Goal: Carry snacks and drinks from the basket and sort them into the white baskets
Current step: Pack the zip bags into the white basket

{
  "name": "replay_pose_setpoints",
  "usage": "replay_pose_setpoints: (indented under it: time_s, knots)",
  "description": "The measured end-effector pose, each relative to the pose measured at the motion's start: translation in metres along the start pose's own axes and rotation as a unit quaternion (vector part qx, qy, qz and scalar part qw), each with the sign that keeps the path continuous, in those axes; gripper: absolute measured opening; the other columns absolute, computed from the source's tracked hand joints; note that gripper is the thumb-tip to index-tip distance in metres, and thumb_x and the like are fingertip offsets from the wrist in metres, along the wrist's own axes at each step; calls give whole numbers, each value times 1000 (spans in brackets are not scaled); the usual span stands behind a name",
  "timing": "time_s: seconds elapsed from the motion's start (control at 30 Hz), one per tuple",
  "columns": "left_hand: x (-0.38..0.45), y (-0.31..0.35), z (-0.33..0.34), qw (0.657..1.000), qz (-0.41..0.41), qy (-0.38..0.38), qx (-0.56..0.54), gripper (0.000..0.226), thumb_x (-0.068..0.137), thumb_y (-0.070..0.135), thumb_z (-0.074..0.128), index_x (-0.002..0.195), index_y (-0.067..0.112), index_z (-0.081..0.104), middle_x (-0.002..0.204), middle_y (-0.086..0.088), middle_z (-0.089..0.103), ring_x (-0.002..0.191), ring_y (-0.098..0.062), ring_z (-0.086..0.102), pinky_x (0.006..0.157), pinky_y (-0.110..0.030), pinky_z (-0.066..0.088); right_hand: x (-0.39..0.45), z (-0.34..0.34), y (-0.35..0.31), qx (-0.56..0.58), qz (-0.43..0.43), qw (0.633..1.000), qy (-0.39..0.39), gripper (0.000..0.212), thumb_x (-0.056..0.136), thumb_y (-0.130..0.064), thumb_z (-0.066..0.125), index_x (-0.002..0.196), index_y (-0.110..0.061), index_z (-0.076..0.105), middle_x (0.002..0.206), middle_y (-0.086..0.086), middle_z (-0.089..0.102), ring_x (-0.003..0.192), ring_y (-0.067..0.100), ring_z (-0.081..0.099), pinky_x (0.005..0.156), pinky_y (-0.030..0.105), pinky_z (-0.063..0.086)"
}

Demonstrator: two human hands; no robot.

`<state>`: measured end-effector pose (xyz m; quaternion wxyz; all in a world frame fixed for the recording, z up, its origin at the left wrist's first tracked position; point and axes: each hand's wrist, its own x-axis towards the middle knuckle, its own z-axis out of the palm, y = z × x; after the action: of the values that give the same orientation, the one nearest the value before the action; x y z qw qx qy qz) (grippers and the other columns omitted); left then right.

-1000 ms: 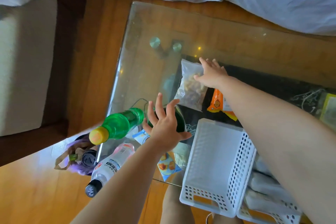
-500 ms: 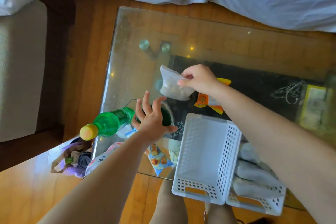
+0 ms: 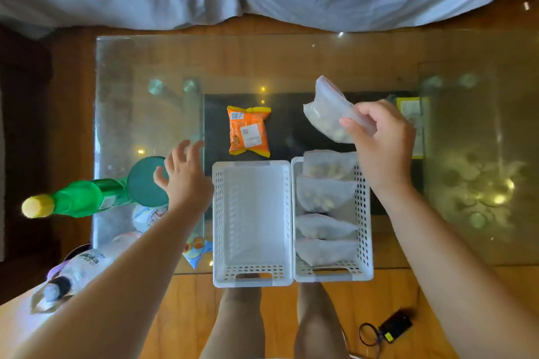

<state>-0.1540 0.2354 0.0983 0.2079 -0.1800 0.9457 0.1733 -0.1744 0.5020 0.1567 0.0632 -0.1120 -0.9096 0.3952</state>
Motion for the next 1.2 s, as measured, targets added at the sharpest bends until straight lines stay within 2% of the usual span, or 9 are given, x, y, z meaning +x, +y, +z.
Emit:
replay_pose_setpoints:
  time_s: [0.2,0.33,0.43,0.5,0.57,0.67,0.83,1.0,1.2]
  knots:
    - [-80,102,52,967,252,-27,8,57,82,9,59,135,25,43,150,0,32,137,-24,28,111,-43,16,-61,-66,64,-1,56,994,91,16,83,-16,64,88,-1,66,82,-2,56,73,0,45,64,-2,34]
    - [-121,136,89,927,363,-66,65,46,87,18,59,131,28,46,148,2,38,138,-23,32,115,-43,10,-95,-61,121,-7,159,985,65,21,84,-21,61,94,-3,65,88,3,61,73,6,51,59,2,35]
    - [-130,140,109,917,373,-97,105,44,89,27,59,131,31,46,148,3,38,138,-23,33,116,-46,9,-118,-46,171,-60,283,957,5,21,87,-15,57,102,-1,63,98,15,65,86,22,60,57,19,36]
    - [-130,139,116,912,373,-108,136,44,89,30,59,131,32,46,149,4,37,139,-23,32,116,-47,9,-128,-40,188,-68,307,949,6,22,88,-17,55,103,-2,62,99,16,67,86,23,62,57,21,38]
    - [-126,139,121,903,378,-114,167,43,90,34,57,132,32,46,150,5,35,140,-22,29,116,-47,7,-131,-35,187,-39,272,961,1,23,88,-24,59,101,-5,64,94,9,68,82,17,63,58,18,41]
    - [-120,137,123,883,400,-125,211,44,91,39,53,134,32,45,153,6,31,143,-21,23,117,-47,3,-133,-33,180,-12,190,979,-76,24,84,-30,66,94,-8,69,85,-1,68,72,7,59,58,12,42]
    - [-119,135,123,853,428,-140,264,46,93,43,47,137,32,41,155,6,26,146,-21,17,118,-47,1,-125,-56,201,-32,317,944,81,27,89,-25,59,93,0,66,92,16,69,84,26,64,56,6,34]
    - [-119,133,127,845,419,-165,288,49,95,44,42,141,31,34,157,5,23,146,-22,15,118,-47,4,-125,-63,183,3,248,968,33,21,87,-20,61,88,1,63,120,10,62,104,19,59,72,22,50]
    - [-122,131,129,853,411,-178,268,51,94,49,37,142,32,31,156,6,24,145,-21,20,118,-45,9,-141,-77,176,-32,212,976,39,18,85,-24,63,90,-7,64,102,8,66,87,18,62,60,13,42]
